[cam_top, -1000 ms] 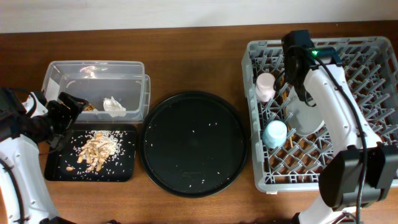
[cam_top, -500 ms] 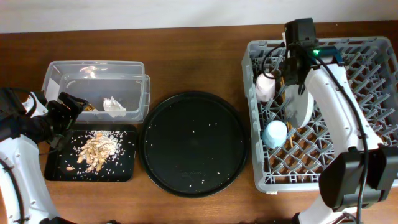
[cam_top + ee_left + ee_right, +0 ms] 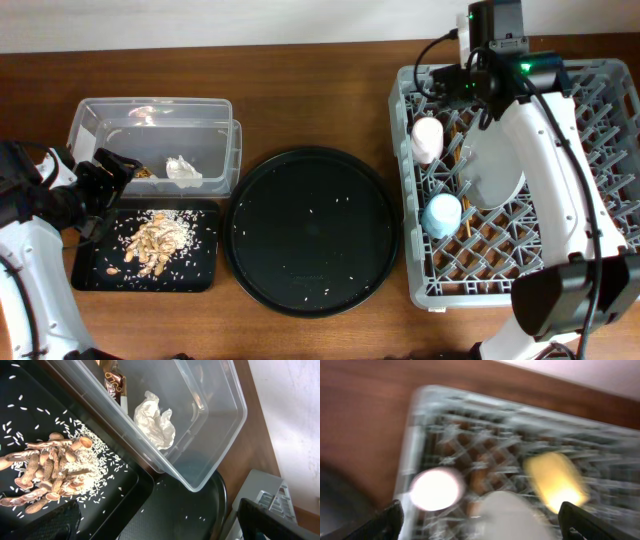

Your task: Sort waste into correct bins and load items into the dishwasher rack

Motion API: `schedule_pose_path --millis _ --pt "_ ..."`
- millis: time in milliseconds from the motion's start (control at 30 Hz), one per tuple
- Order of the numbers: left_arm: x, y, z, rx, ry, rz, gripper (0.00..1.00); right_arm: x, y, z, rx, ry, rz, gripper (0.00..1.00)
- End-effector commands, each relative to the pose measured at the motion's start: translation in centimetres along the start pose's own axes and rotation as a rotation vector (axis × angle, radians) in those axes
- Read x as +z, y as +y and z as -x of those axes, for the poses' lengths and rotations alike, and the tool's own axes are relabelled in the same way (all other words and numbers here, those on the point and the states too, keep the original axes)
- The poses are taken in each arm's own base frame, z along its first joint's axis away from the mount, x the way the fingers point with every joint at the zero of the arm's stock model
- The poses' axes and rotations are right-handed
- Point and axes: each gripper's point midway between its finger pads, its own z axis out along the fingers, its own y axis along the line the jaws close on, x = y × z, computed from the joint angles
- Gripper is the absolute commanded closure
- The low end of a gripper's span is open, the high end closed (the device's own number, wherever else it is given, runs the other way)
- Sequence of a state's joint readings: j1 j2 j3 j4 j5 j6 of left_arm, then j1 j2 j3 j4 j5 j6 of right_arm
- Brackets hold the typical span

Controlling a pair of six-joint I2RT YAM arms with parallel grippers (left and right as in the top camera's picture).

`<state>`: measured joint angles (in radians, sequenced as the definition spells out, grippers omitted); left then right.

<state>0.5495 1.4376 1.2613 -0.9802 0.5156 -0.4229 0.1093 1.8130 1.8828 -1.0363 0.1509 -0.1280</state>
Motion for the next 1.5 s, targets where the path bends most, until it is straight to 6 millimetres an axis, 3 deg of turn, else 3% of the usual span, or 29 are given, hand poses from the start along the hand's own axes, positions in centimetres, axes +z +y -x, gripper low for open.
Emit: schedule_pose_path --millis 0,33,1000,1100,1167,1200,1267,1367,1400,1467 --pt "-0.3 -0.1 0.1 0.003 -0.011 -0.004 0.01 -2.8 7.0 0.9 0.005 -0.056 0.408 0.01" --pt "-0.3 -0.2 0.1 0.004 -0.011 -0.004 0.01 -3.1 7.8 1.0 0.004 -0.061 0.457 0.02" --pt "-0.3 -0.1 0.0 0.003 -0.011 -0.004 0.0 -3.4 7.6 1.1 0.004 -0.071 0.454 0.02" --pt "-0.3 -0.1 0.1 0.003 -0.011 -0.004 0.0 -7.6 6.9 1.9 -0.003 -0.166 0.442 0.01" --pt "-0.3 -0.1 0.0 0.003 -0.011 -0.004 0.01 -13.3 5.9 2.4 -0.012 -0.293 0.426 0.02" --pt "-0.3 -0.2 0.1 0.004 -0.011 -0.004 0.01 -15.1 5.6 2.5 -0.015 -0.333 0.42 0.02" --pt "-0.3 -0.1 0.1 0.003 -0.011 -0.004 0.01 -21.5 4.7 1.9 -0.026 -0.473 0.4 0.02" --pt "-0.3 -0.2 0.1 0.004 -0.011 -0.004 0.01 -31.4 3.4 -0.9 -0.043 -0.698 0.363 0.02" --pt "-0.3 -0.2 0.1 0.004 -0.011 -0.004 0.01 -34.6 3.2 -2.8 -0.049 -0.764 0.352 0.02" --pt "-0.3 -0.1 0.1 0.003 -0.011 -0.004 0.01 -38.7 2.9 -7.0 -0.059 -0.832 0.333 0.02"
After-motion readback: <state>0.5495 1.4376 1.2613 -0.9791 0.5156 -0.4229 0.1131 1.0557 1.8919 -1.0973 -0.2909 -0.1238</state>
